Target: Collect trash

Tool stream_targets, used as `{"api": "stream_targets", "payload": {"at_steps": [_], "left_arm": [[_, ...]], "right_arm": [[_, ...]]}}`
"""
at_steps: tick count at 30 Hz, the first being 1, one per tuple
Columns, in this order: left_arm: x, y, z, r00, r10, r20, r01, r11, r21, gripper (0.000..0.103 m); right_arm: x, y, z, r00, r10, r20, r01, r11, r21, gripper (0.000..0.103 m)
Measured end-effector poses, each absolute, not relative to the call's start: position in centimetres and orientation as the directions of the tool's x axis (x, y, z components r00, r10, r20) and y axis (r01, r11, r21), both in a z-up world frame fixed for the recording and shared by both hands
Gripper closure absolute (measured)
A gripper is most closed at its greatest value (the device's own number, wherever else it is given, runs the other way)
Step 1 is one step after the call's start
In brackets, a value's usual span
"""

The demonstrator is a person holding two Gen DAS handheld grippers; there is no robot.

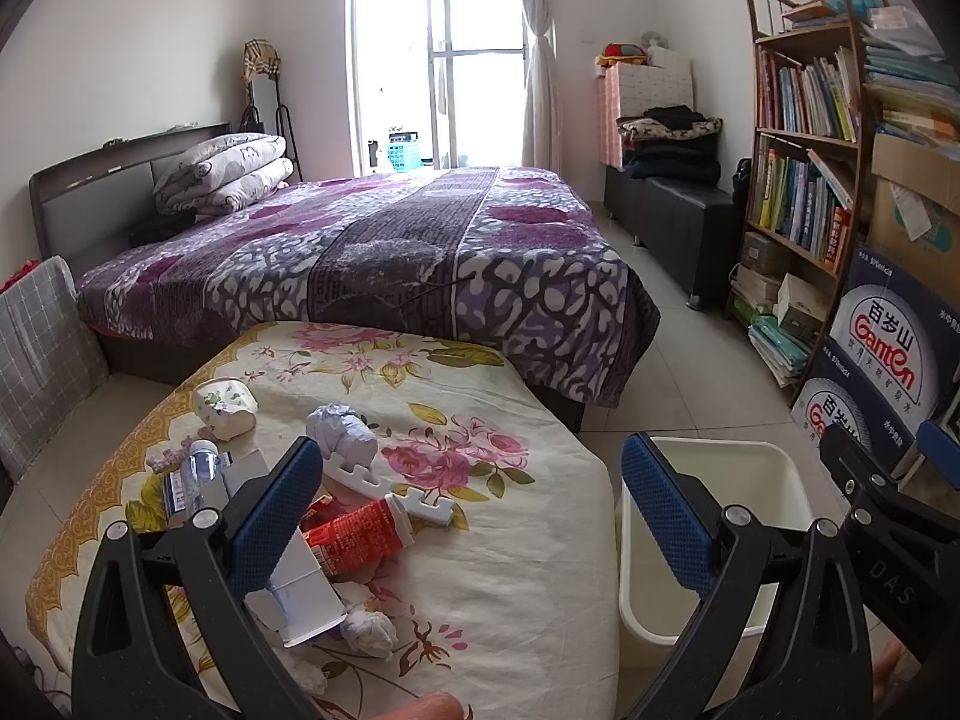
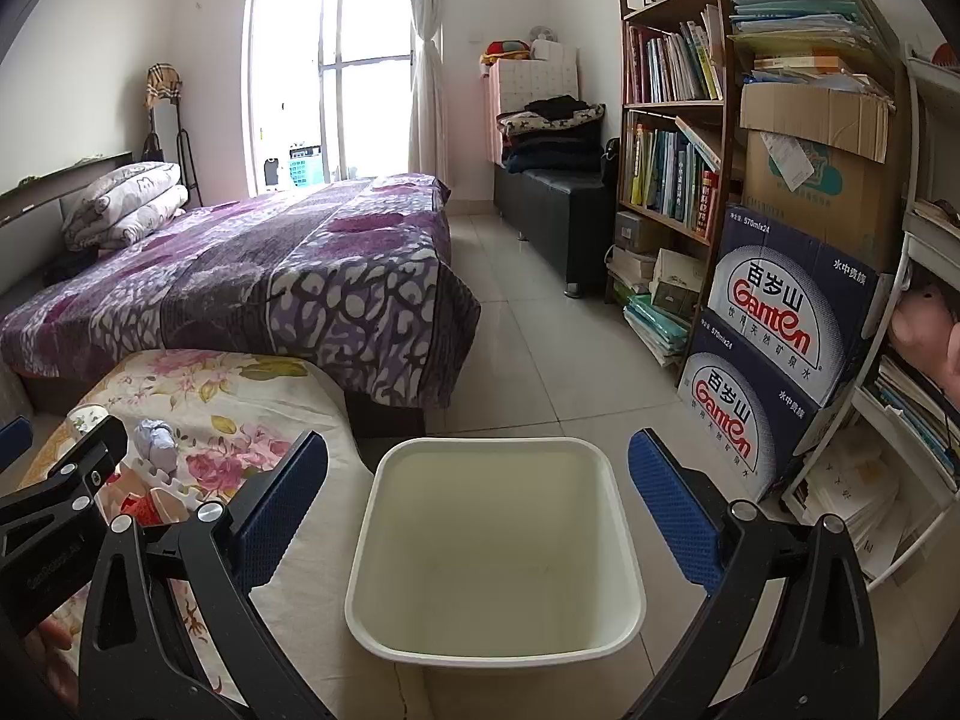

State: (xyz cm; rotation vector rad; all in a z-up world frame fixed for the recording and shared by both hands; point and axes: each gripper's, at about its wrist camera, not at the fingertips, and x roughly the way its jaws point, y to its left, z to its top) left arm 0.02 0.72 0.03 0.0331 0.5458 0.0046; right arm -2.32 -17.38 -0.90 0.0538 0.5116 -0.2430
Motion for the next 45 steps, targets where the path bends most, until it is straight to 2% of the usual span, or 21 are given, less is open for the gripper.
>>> {"api": "stream_targets", "payload": {"at_steps": [9, 25, 45], "left_arm": [[-0.1, 0.5, -0.6, 0.848, 0.006, -0.531, 0.009, 1.0, 0.026, 0.006], [1.2, 1.0, -2.6, 0.779, -0.024, -0.627, 0.007, 1.0, -0.03, 0.006], [1.7, 1.3, -3.2, 0.765, -0.013, -0.644, -0.006, 1.0, -0.028, 0.006]], "right_arm": [[-2.2, -17.2, -1.5, 0.837, -0.221, -0.5, 0.247, 0.969, -0.014, 0.007], [-1.4, -17.1, -2.3, 0.802, -0.218, -0.556, 0.241, 0.97, -0.033, 0.007], [-0.7, -17.1, -2.8, 0.783, -0.212, -0.585, 0.235, 0.971, -0.037, 0.007]]}}
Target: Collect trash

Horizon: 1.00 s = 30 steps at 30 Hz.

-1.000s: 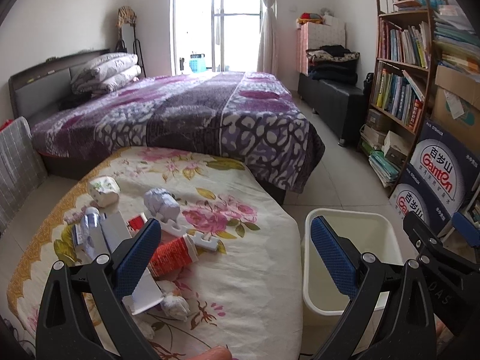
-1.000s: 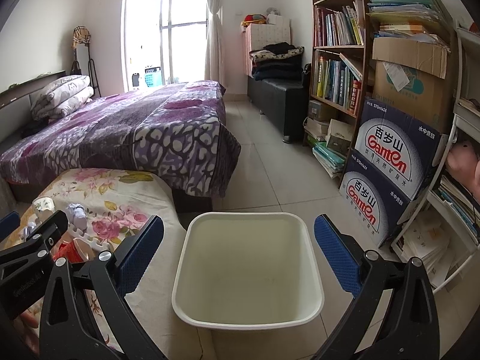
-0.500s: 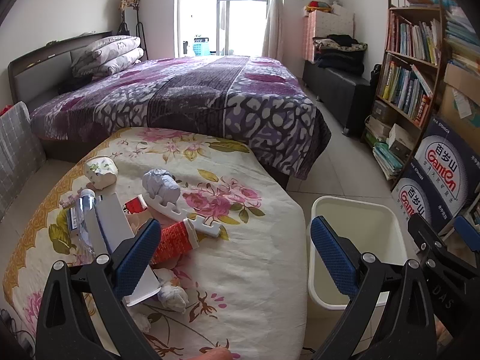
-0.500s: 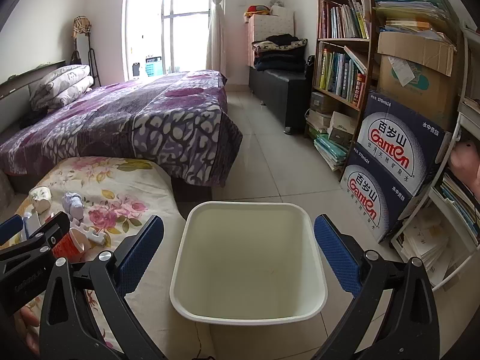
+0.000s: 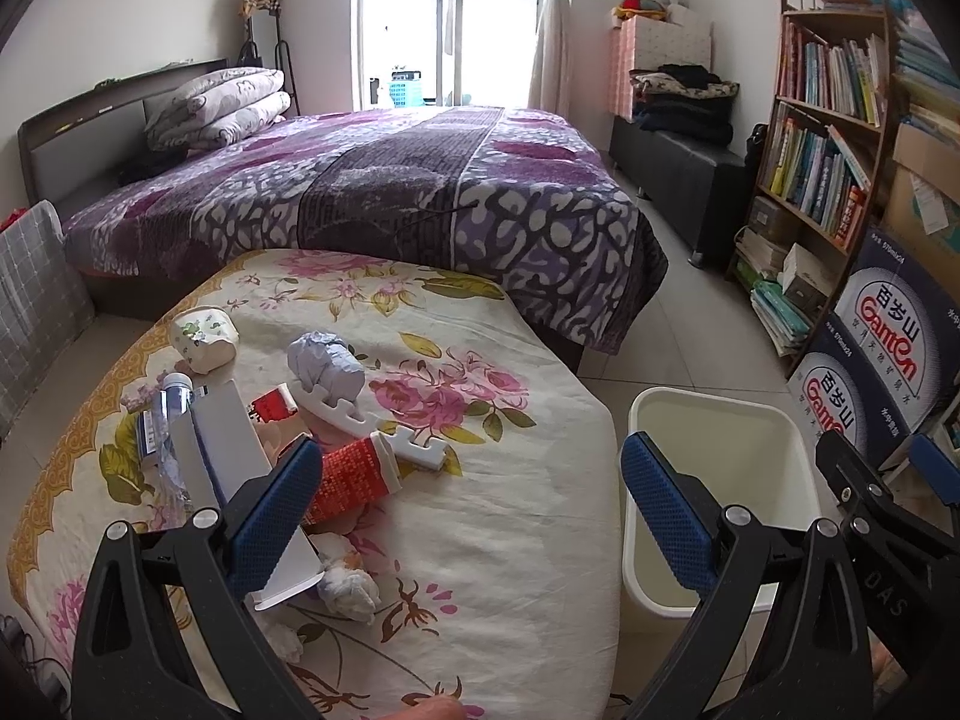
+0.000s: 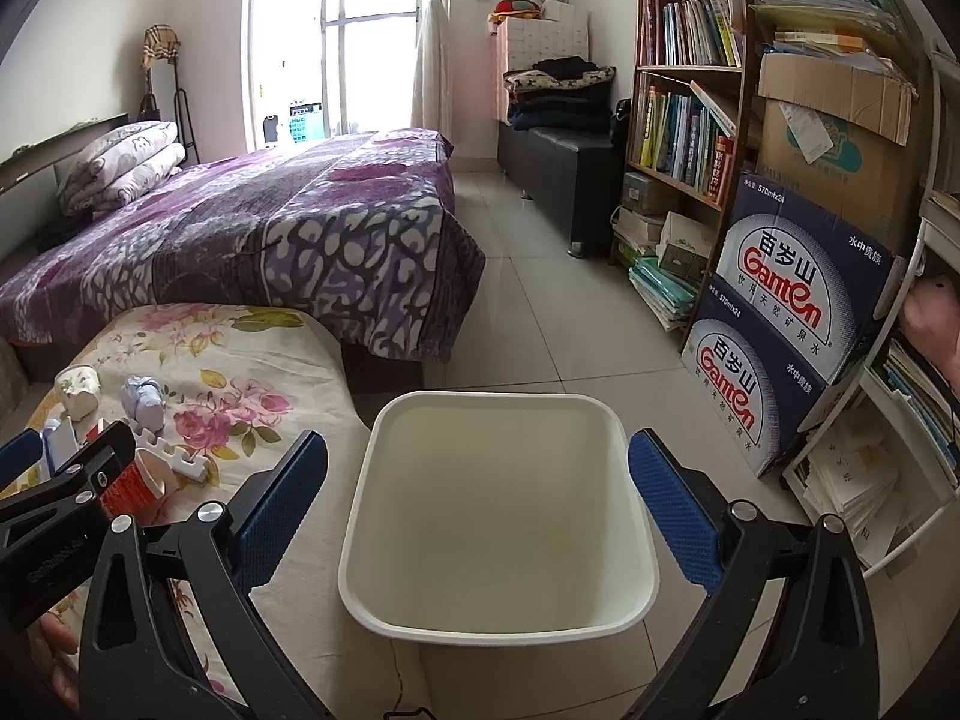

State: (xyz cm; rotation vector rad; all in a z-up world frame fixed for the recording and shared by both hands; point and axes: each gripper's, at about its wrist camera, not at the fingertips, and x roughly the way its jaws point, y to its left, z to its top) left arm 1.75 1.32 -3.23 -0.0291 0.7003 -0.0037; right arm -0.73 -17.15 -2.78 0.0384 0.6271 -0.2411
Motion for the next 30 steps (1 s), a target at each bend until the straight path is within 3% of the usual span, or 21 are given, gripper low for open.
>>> {"api": "stream_targets", "payload": {"at_steps": [30], "left_arm": [[1.78, 1.68, -3.24, 0.764, -0.004, -0.645, -0.017, 1.0, -0.027, 0.006]], "right_arm": [[-0.66, -17.1, -2.81, 0.786, -0.201, -0.585, 0.232, 0.972, -0.023, 0.007]]}}
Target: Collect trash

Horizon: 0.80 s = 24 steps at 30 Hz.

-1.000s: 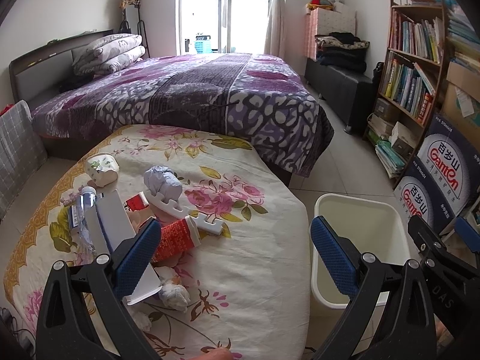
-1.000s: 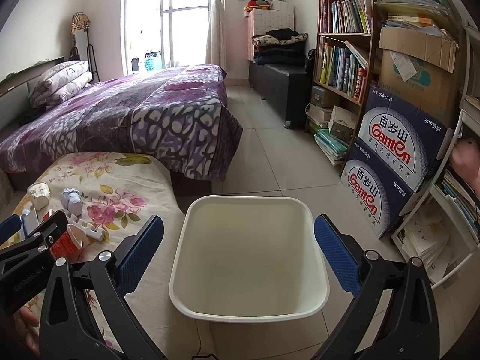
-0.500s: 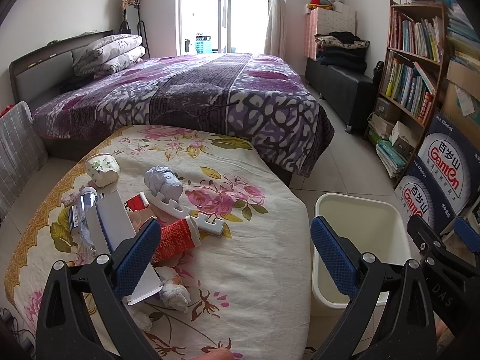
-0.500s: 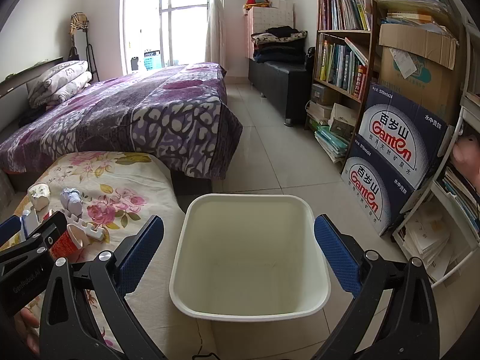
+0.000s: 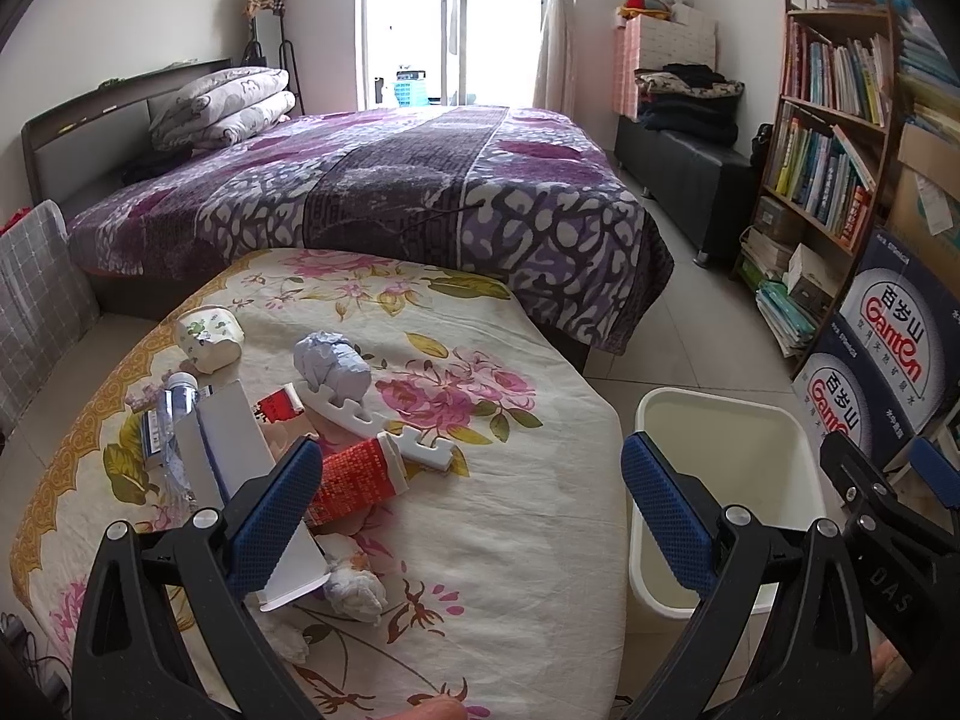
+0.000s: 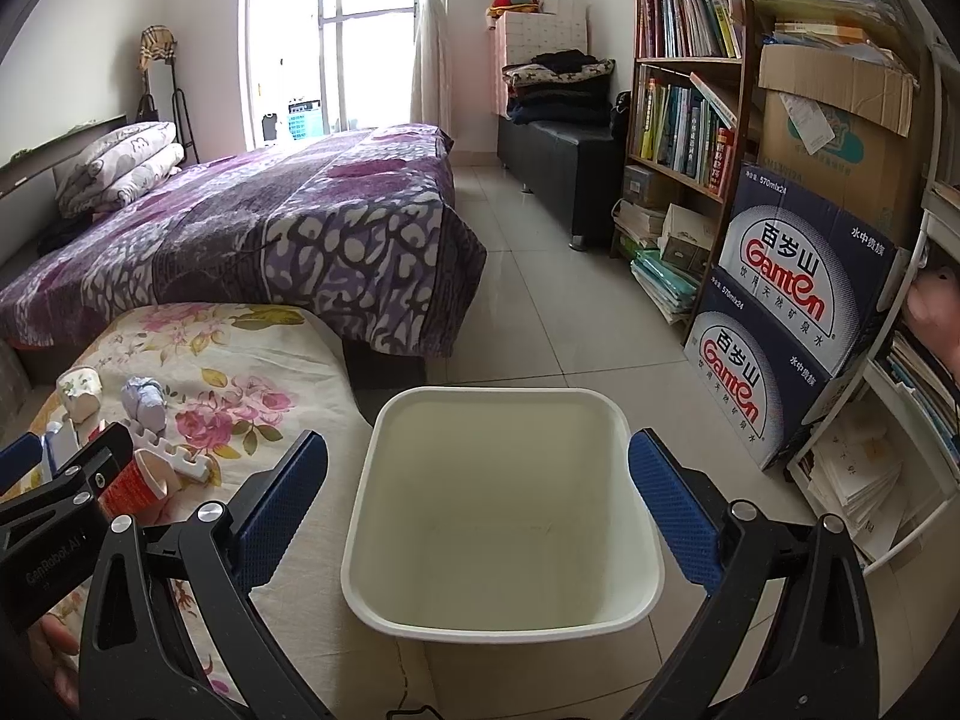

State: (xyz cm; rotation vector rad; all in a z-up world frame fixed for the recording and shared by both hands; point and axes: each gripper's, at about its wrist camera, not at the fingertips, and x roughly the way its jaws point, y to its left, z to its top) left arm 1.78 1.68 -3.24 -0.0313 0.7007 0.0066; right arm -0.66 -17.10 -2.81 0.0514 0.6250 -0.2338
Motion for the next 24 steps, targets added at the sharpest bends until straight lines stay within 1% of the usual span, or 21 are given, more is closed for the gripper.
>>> {"api": "stream_targets", "payload": {"at_steps": [6, 15, 19, 24], "left_arm": [[2.9, 5.3, -3.2, 0.735, 0.076, -0.674, -0.124, 0.992, -0.024, 0.006], [6.1, 12.3, -3.8, 0.612, 0.188, -0.768, -0.289, 0.957, 0.004, 0.006], [7.5, 15.6, -5.3, 0.516, 0.162, -0.841, -0.331, 0.943, -0.021, 0.006], [8.8, 18.7, -8.6, 0.381, 0.082, -0.921, -0.378, 0.923, -0.074, 0.006]], "right_arm": [[-0.1, -15.9, -2.3, 0.794, -0.161, -0.587, 0.208, 0.978, 0.012, 0.007], [2.6, -12.7, -1.8, 0.736, -0.033, -0.676, 0.101, 0.993, 0.061, 0.007], [4.2, -11.4, -2.1, 0.689, 0.019, -0.724, 0.054, 0.995, 0.078, 0.007], [5.9, -10.3, -3.0, 0.658, 0.043, -0.752, 0.03, 0.996, 0.083, 0.007]]}}
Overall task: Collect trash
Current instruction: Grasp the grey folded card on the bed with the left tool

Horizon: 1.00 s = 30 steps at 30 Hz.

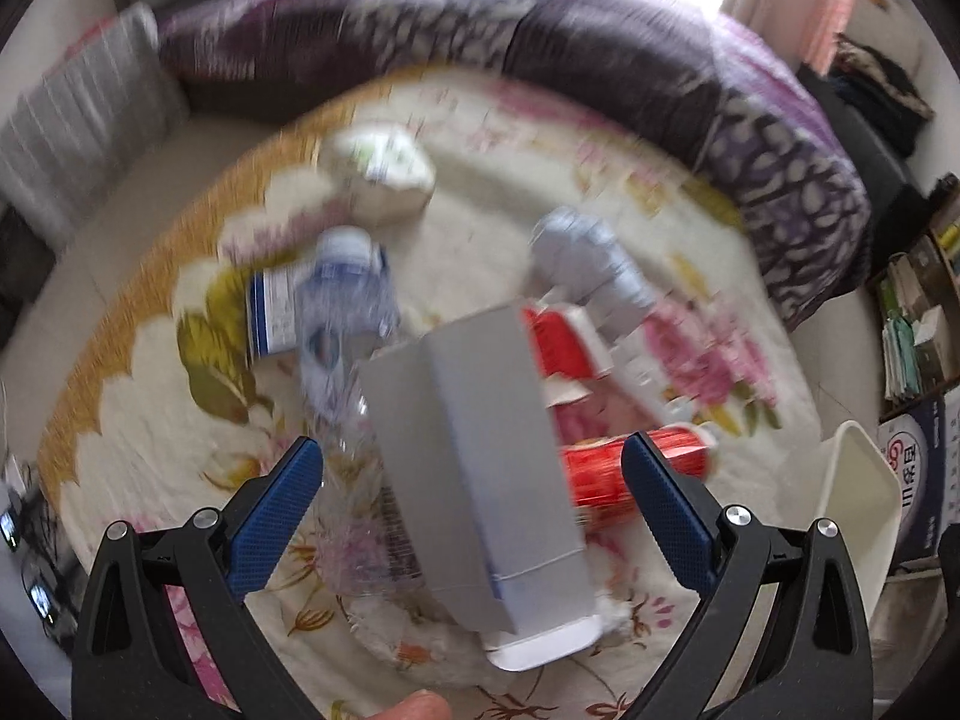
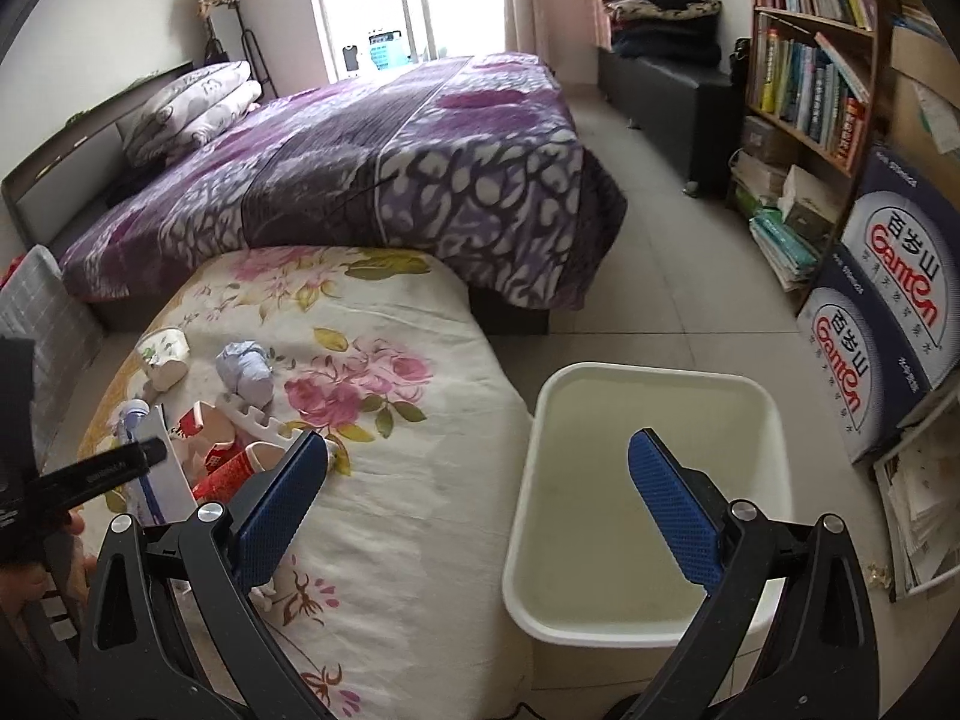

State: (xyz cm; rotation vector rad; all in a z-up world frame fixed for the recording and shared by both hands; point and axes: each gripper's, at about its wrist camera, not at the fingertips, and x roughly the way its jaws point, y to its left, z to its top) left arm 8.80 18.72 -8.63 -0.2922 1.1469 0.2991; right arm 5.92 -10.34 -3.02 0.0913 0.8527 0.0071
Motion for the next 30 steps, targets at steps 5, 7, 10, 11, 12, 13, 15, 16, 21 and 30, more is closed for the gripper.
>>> {"api": "stream_targets", "payload": {"at_steps": [5, 7, 10, 11, 12, 13, 15, 16, 21, 30], "left_arm": [[9.7, 19.2, -10.3, 0.349, 0.063, -0.935, -0.369, 0.927, -0.076, 0.006], [10.2, 19.0, -10.7, 0.354, 0.064, -0.933, -0.357, 0.931, -0.072, 0.007], [10.8, 18.7, -11.3, 0.35, 0.085, -0.933, -0.345, 0.938, -0.044, 0.008], [10.8, 18.3, -11.4, 0.355, 0.107, -0.929, -0.332, 0.943, -0.018, 0.013], [10.9, 17.9, -11.4, 0.368, 0.122, -0.922, -0.311, 0.95, 0.002, 0.016], [10.9, 17.6, -11.3, 0.385, 0.117, -0.915, -0.29, 0.957, 0.001, 0.027], [11.0, 17.2, -11.2, 0.382, 0.079, -0.921, -0.25, 0.968, -0.021, 0.039], [10.9, 17.3, -11.1, 0.384, 0.054, -0.922, -0.239, 0.97, -0.043, 0.04], [9.9, 19.2, -9.8, 0.413, -0.082, -0.907, -0.214, 0.959, -0.184, 0.043], [8.1, 23.7, -4.8, 0.552, -0.102, -0.828, -0.272, 0.917, -0.294, 0.044]], "right_arm": [[6.7, -10.5, -5.7, 0.613, 0.054, -0.788, 0.044, 0.994, 0.102, 0.007], [7.0, -10.5, -6.7, 0.585, 0.065, -0.808, 0.044, 0.993, 0.112, 0.007], [7.5, -10.2, -7.2, 0.577, 0.059, -0.814, 0.037, 0.994, 0.099, 0.007], [7.7, -10.1, -7.3, 0.569, 0.064, -0.82, 0.04, 0.994, 0.105, 0.007], [7.9, -10.1, -7.4, 0.559, 0.076, -0.826, 0.044, 0.992, 0.121, 0.007], [8.1, -10.2, -7.6, 0.549, 0.09, -0.831, 0.048, 0.989, 0.139, 0.007], [8.5, -10.1, -8.1, 0.518, 0.137, -0.844, 0.059, 0.979, 0.195, 0.007], [8.5, -10.1, -8.4, 0.509, 0.153, -0.847, 0.061, 0.975, 0.213, 0.007], [8.8, -8.1, -9.6, 0.437, 0.252, -0.863, 0.041, 0.953, 0.299, 0.007], [8.4, -1.2, -10.1, 0.379, 0.339, -0.861, -0.102, 0.94, 0.325, 0.007]]}}
